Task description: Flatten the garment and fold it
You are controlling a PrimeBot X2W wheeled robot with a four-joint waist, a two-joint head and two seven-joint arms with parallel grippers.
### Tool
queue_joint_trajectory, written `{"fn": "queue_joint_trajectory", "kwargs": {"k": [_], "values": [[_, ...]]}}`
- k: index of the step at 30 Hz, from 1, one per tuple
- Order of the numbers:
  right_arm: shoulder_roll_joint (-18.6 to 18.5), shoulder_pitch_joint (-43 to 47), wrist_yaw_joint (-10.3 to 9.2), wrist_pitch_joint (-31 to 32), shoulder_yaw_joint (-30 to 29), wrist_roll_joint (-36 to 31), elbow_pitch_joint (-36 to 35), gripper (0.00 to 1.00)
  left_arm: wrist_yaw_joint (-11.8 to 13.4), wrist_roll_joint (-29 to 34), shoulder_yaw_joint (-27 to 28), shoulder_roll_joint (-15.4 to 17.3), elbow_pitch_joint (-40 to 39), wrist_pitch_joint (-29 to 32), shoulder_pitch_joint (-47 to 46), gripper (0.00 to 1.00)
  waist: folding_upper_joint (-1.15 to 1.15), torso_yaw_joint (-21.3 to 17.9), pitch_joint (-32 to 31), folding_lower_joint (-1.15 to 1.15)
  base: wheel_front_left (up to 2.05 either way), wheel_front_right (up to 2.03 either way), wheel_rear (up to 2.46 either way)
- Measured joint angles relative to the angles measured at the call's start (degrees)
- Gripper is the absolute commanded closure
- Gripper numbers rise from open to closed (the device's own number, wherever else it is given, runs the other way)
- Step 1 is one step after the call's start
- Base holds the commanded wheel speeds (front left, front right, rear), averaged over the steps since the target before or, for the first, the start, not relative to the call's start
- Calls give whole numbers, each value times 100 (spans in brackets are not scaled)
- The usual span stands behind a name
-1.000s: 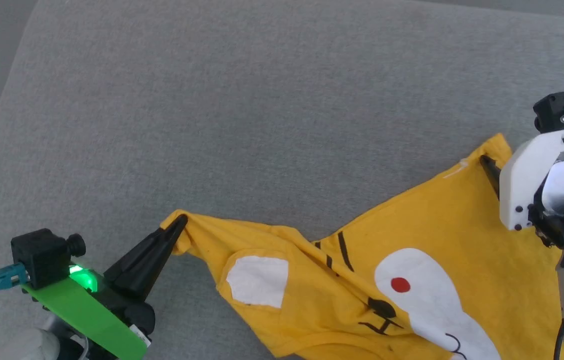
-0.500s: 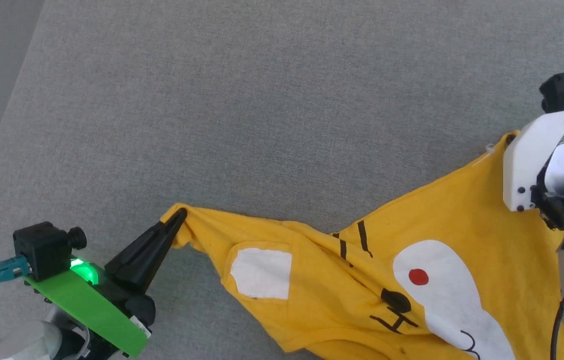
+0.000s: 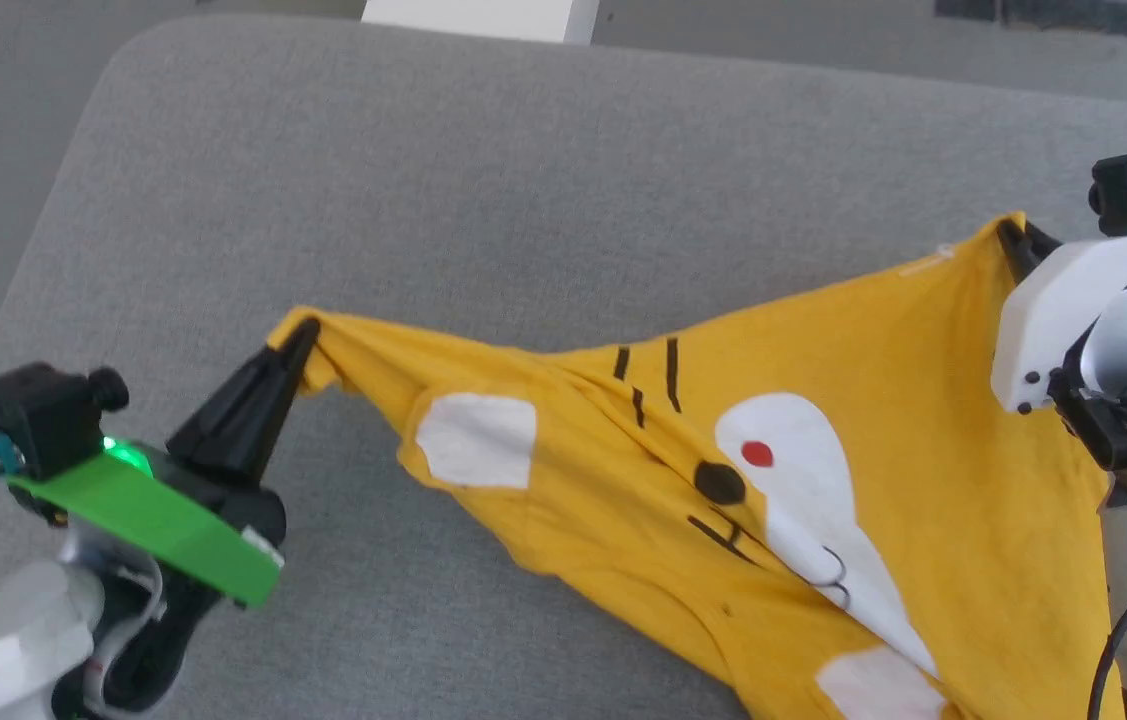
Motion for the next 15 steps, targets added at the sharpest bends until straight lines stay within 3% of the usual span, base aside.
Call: {"fn": "queue_joint_trajectory", "kwargs": {"k": [5,6,15], "values": [[-14,-55,0,-410,104,29,-70,100,381,176,99,-155,202,214,-615,100,0,-161,-387,0,0,0,0],[-18,-240,0,-647,153,14,-141,100,591,296,133,-249,398,398,-1167,100,0,-278,-635,0,0,0,0],[135,-1357,0,-1318,151,-511,54,100,611,842,-29,-486,1437,1071,-3080,100,0,-700,-1172,0,0,0,0]]}}
